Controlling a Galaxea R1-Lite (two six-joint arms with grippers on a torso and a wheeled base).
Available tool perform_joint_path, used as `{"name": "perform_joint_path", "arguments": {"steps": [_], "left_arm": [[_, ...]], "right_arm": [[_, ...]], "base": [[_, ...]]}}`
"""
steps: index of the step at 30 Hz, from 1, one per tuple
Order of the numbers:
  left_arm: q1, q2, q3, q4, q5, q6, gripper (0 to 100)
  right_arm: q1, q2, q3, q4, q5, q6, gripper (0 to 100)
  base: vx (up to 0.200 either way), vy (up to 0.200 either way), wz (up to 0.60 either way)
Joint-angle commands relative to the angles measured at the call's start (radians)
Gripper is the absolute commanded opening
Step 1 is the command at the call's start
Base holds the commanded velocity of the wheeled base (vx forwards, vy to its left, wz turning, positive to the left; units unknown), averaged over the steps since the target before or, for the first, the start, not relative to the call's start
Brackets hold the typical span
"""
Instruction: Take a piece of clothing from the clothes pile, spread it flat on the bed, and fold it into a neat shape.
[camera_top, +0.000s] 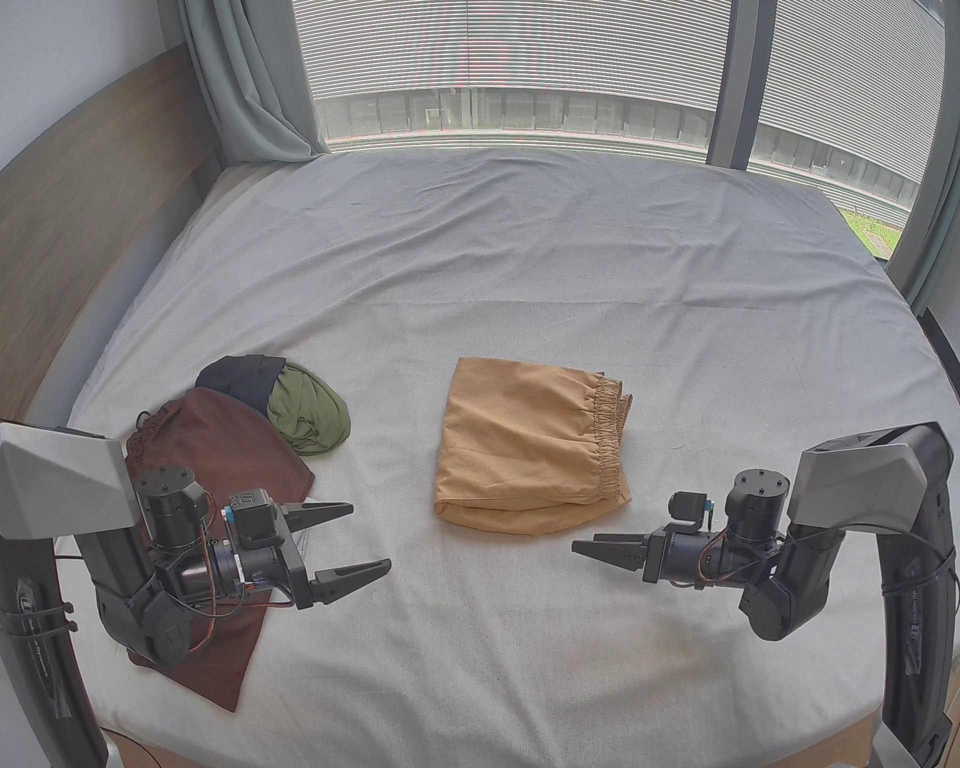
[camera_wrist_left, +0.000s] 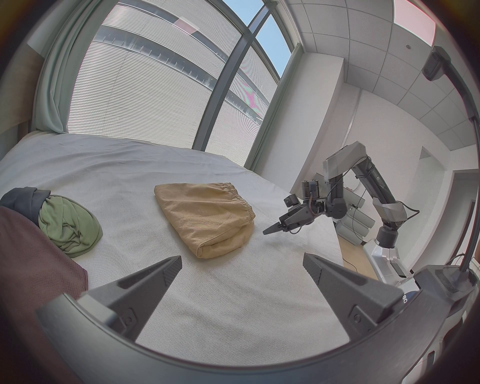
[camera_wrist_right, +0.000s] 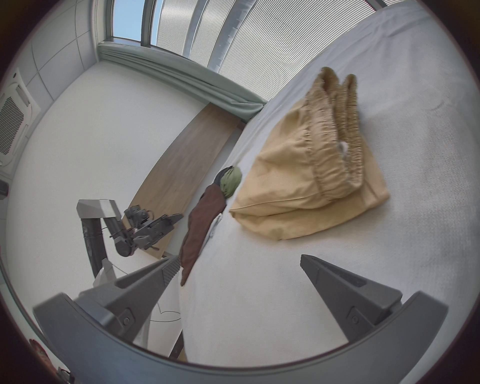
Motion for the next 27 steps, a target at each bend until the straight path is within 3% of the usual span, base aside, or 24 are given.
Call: {"name": "perform_joint_path", "arguments": {"steps": [1,6,15,27], "left_arm": [[-0.001,-0.003,0.000,0.000,0.000,0.003,100],[-0.001,0.000,0.000,0.000,0.000,0.003,100],[-0.001,0.004,0.003,0.000,0.000,0.003,100],[-0.002,0.010,0.005,0.000,0.000,0.004,100]], "right_arm": [[0.037,-0.148,0.085,-0.002,0.021,-0.009,100],[0.042,-0.234,0.070,-0.001,0.059,0.031,100],[0.029,-0.222,-0.148,-0.001,0.055,0.172,100],[-0.012,0.011,-0.465,0.021,0.047,0.235,100]], "base": [[0.000,0.000,0.00],[0.000,0.000,0.00],[0.000,0.000,0.00],[0.000,0.000,0.00]]}}
